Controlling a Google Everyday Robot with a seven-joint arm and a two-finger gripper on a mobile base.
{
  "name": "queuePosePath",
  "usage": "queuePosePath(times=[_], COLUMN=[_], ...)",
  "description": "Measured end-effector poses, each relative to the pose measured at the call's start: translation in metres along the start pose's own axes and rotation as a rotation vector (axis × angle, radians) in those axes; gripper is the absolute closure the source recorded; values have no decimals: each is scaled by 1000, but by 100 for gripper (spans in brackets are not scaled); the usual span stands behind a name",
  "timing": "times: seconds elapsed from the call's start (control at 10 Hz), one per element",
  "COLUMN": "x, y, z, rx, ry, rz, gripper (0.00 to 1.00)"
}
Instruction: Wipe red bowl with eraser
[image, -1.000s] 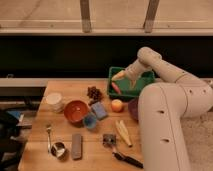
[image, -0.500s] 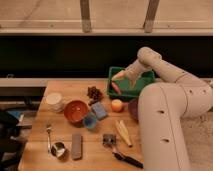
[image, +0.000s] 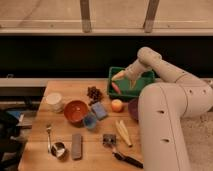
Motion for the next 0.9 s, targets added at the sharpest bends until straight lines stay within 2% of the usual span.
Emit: queuePosePath(times=[0.3,0.5,0.8,0.9], x=[0,10,51,72], y=[0,7,30,41], z=[0,-1,4,6], rx=[6,25,73,94], ry=[-3,-1,22,34], rz=[-4,-36,-120,-161], gripper=[20,20,20,20])
